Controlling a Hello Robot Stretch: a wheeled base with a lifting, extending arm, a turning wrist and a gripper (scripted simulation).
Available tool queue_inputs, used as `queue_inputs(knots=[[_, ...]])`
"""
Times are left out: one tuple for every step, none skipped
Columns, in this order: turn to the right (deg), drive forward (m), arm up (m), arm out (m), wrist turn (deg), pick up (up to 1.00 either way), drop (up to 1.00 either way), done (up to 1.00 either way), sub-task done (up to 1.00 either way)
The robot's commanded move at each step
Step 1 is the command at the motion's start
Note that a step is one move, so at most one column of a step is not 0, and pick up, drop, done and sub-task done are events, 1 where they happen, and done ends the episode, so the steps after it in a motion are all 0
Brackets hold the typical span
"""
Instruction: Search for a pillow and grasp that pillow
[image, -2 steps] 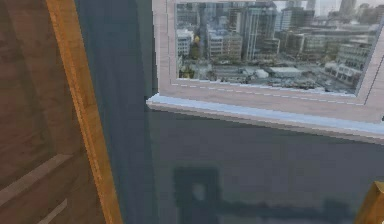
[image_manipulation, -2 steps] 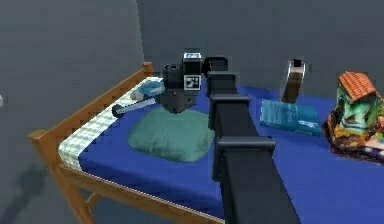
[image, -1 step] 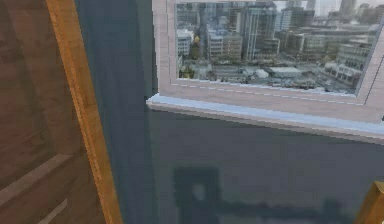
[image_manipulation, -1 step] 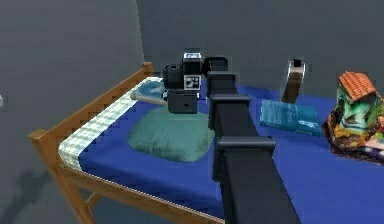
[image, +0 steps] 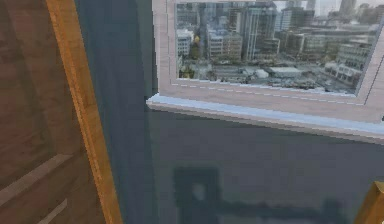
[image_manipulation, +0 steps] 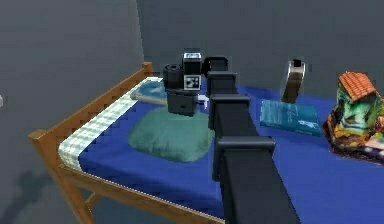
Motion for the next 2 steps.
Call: queue_inputs(knots=[[0.0, 0.00, -0.26, 0.00, 0.0, 0.00, 0.00, 0.00, 0.00], [0.0, 0.00, 0.00, 0.00, 0.0, 1.00, 0.00, 0.00, 0.00]])
